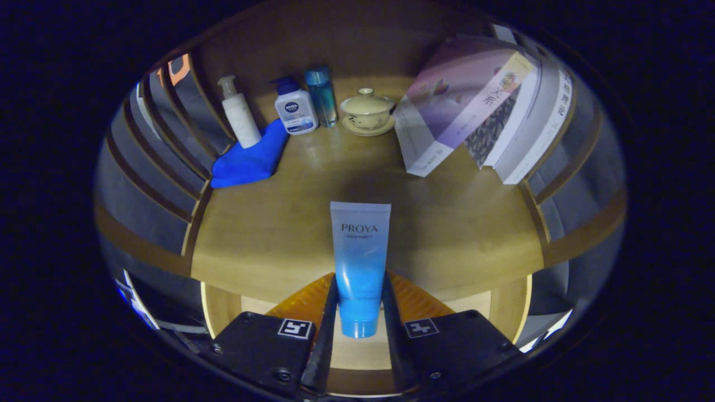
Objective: Pull open the drawer, take out the items inside it, and place them on the countertop above the cabinet.
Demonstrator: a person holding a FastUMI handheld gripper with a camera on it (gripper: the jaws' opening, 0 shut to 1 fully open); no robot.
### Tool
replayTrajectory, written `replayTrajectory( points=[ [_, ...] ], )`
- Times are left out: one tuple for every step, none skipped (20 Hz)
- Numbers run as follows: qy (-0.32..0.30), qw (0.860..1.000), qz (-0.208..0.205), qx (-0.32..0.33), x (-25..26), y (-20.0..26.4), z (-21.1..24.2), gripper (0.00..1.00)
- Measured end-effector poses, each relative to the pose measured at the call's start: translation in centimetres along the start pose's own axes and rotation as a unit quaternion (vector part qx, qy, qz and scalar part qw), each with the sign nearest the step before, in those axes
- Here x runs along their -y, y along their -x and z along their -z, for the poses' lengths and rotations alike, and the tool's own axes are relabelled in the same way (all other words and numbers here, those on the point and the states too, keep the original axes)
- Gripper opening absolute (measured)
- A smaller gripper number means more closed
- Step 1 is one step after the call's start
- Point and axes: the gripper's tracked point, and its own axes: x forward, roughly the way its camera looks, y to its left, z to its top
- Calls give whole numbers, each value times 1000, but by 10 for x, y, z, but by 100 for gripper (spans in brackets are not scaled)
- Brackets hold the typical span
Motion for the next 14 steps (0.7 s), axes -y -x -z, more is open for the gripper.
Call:
replayTrajectory(
  points=[
    [-3, 1000, -1, 0, -3, -4, -3, 46],
    [-5, 1000, -3, -1, -4, -8, -5, 46],
    [-4, 1000, -3, -4, -4, -12, -7, 46],
    [-7, 1000, 2, -8, -2, -15, -7, 46],
    [-8, 1000, 3, -6, -2, -20, -10, 46],
    [-9, 1000, 4, -5, -2, -23, -11, 46],
    [-12, 1000, 6, -5, -2, -26, -11, 46],
    [-12, 1000, 6, -5, -3, -27, -12, 46],
    [-10, 1000, 10, 0, -1, -32, -15, 46],
    [-11, 1000, 12, 2, 0, -29, -15, 47],
    [-12, 1000, 12, 3, -1, -29, -15, 48],
    [-12, 1000, 11, 4, 0, -30, -15, 49],
    [-11, 1000, 11, 6, 0, -30, -15, 49],
    [-12, 1000, 12, 8, 1, -30, -15, 50]
  ],
)
